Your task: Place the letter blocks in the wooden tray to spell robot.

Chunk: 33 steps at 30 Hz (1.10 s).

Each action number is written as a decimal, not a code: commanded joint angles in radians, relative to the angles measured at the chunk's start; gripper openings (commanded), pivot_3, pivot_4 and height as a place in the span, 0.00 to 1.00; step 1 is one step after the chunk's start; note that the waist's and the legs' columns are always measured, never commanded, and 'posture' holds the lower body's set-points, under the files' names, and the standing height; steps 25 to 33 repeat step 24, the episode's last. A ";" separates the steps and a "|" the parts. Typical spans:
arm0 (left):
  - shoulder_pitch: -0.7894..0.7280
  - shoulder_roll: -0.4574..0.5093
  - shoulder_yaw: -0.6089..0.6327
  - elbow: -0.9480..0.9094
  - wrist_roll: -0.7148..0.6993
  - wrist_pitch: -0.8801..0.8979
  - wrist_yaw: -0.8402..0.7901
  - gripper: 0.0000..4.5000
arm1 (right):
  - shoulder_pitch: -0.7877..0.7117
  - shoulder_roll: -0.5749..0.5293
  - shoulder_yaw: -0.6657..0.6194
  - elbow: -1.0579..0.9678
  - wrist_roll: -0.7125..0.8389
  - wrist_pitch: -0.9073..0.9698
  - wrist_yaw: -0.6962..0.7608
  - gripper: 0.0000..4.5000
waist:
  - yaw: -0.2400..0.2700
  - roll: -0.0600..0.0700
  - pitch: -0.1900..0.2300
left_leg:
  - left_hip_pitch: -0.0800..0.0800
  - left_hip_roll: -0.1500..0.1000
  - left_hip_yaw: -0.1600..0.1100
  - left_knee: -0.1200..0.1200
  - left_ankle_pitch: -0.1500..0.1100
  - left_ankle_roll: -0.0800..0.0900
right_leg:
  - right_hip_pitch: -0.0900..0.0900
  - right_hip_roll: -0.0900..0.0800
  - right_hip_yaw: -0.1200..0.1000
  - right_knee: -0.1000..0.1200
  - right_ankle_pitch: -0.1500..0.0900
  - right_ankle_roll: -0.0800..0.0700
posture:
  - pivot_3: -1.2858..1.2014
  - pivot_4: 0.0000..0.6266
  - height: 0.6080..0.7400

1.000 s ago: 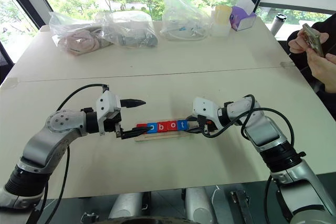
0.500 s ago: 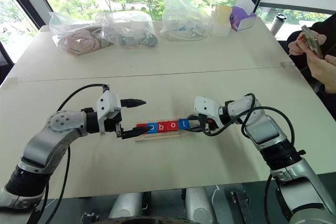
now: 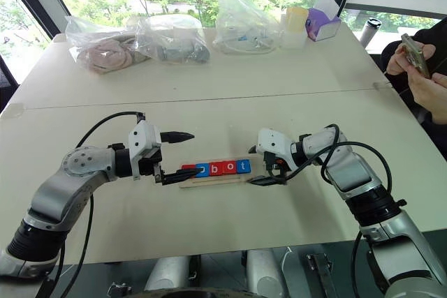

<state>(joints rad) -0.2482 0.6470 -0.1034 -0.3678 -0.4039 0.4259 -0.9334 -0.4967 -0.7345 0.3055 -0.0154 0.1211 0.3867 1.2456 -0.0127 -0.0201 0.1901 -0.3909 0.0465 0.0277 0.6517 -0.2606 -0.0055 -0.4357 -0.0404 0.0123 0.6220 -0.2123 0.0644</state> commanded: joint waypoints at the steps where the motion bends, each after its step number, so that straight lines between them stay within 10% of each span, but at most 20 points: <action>1: -0.006 0.000 0.008 -0.035 -0.004 -0.011 0.002 1.00 | -0.036 -0.002 -0.024 -0.021 0.007 -0.003 -0.003 0.98 | 0.000 0.000 0.000 | 0.000 0.000 0.000 0.000 0.000 0.000 | 0.000 0.000 0.000 0.000 0.000 0.000 | 0.52 0.24 1.00; 20: 0.281 0.199 0.264 -0.219 -0.142 0.151 -0.013 1.00 | 0.257 -0.181 -0.357 -0.410 0.225 0.288 -0.116 0.98 | -0.001 0.000 0.000 | 0.001 0.000 0.000 0.000 0.000 0.000 | -0.001 -0.001 0.000 0.002 -0.002 0.003 | 0.52 0.24 1.00; 33: 0.351 0.243 0.313 -0.221 -0.151 0.149 -0.039 1.00 | 0.278 -0.172 -0.367 -0.431 0.252 0.311 -0.155 0.98 | -0.001 0.000 0.000 | 0.001 0.000 0.000 0.000 0.000 0.000 | -0.001 -0.001 0.000 0.002 -0.002 0.003 | 0.52 0.24 1.00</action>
